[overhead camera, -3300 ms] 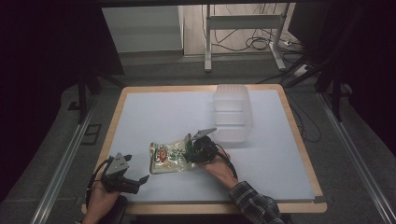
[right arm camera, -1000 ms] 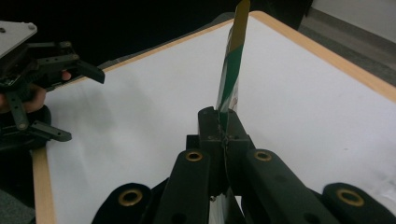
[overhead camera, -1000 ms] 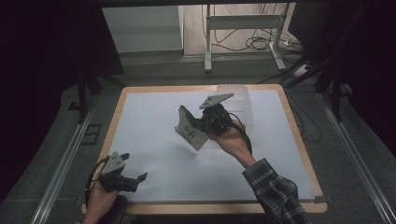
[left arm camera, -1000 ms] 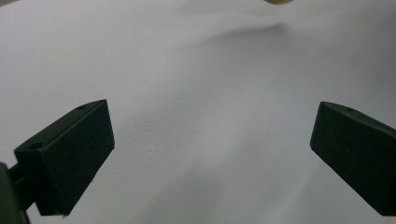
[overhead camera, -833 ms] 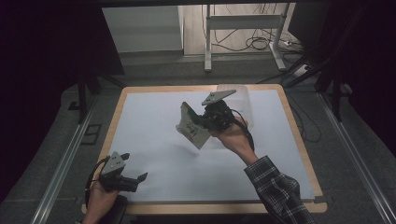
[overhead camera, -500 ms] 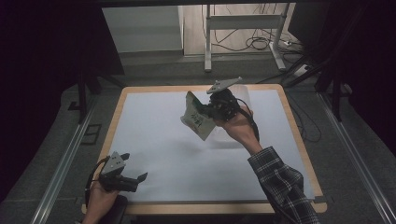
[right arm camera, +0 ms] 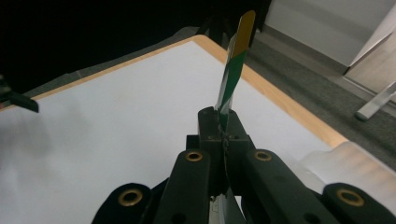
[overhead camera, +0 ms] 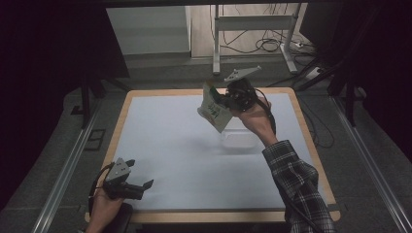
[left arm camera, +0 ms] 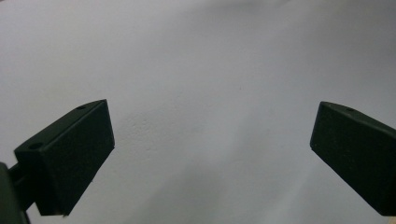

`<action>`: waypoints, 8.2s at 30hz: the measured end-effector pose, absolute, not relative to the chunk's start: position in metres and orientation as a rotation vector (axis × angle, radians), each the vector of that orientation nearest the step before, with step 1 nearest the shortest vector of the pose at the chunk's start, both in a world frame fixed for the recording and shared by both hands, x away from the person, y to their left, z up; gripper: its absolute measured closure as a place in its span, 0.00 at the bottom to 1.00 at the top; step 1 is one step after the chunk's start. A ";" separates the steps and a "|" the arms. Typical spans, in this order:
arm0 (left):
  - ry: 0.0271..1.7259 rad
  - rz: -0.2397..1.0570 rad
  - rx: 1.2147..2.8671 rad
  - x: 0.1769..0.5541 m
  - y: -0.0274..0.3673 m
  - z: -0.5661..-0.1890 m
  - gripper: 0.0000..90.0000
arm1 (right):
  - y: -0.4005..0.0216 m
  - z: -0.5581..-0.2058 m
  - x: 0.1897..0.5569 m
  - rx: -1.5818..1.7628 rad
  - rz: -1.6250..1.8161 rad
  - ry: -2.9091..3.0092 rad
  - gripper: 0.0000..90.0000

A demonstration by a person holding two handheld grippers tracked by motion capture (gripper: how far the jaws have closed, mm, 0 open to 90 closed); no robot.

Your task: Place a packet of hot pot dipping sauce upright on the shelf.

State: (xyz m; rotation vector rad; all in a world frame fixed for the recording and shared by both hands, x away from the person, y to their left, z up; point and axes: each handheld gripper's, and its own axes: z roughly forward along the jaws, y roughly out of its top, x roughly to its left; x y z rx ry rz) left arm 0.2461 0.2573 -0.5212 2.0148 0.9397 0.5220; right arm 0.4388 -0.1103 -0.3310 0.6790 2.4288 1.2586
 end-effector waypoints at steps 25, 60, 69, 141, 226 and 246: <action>0.919 0.533 1.969 0.244 0.259 -0.518 0.00 | -0.155 -0.332 0.501 0.739 1.157 2.287 1.00; 0.919 0.527 1.998 0.245 0.256 -0.520 0.00 | -0.188 -0.365 0.494 0.612 1.156 2.430 0.99; 0.920 0.526 1.997 0.245 0.256 -0.520 0.00 | -0.186 -0.388 0.504 0.697 1.066 2.455 0.99; 0.823 0.497 1.998 0.241 0.251 -0.518 0.00 | -0.172 -0.369 0.466 0.809 1.266 2.375 0.30; 0.867 0.489 1.991 0.242 0.250 -0.518 0.00 | -0.237 -0.422 0.336 0.942 1.290 2.306 0.00; 0.862 0.492 2.003 0.242 0.249 -0.518 0.00 | -0.252 -0.437 0.309 0.956 1.236 2.314 0.00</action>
